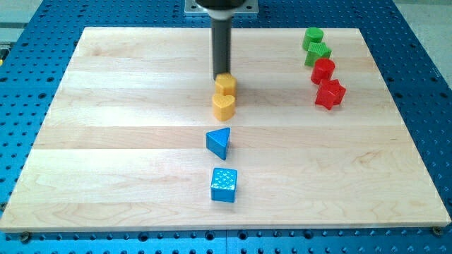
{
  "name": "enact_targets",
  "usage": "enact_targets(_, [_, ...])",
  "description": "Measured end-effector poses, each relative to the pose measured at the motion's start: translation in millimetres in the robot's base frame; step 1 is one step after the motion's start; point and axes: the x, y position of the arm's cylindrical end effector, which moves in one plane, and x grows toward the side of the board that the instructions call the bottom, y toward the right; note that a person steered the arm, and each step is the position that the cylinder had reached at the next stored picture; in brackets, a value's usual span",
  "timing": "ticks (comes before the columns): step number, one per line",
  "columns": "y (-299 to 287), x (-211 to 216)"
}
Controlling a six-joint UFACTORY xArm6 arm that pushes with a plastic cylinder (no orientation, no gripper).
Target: Push the yellow blocks into the triangle
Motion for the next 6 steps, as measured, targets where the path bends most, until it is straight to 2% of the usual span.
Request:
enact_targets(1, [-5.7,2.9])
enact_targets(2, [34.9,-6.6])
enact_targets(3, [-4.6,64.8])
enact_targets(4, [-4.7,59.8])
enact_targets(6, [1.2,104.7])
